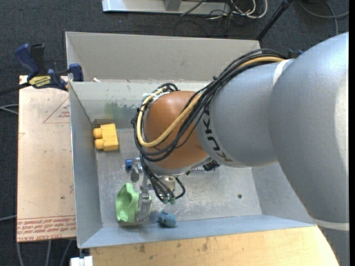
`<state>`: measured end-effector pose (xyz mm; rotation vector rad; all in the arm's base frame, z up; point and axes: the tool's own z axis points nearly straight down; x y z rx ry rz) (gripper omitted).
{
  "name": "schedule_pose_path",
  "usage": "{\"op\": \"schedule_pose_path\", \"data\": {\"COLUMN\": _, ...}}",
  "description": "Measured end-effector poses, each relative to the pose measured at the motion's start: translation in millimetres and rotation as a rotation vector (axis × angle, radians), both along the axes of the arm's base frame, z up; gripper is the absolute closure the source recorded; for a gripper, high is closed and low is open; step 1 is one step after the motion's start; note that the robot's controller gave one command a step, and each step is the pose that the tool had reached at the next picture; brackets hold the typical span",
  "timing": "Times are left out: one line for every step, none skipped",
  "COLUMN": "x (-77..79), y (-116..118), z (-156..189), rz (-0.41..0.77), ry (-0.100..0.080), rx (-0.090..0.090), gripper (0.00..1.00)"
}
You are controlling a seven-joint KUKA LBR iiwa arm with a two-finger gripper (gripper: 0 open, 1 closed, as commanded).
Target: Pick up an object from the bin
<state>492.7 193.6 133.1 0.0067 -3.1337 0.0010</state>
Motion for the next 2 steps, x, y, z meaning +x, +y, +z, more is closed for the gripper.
{"op": "schedule_pose_path", "data": {"x": 2.8, "y": -4.3, "z": -67.5, "rz": -0.061, "ry": -0.002, "rx": -0.001, "gripper": 0.00}}
{"op": "schedule_pose_path", "data": {"x": 3.4, "y": -3.8, "z": -67.4, "rz": -0.062, "ry": -0.009, "rx": 0.002, "gripper": 0.00}}
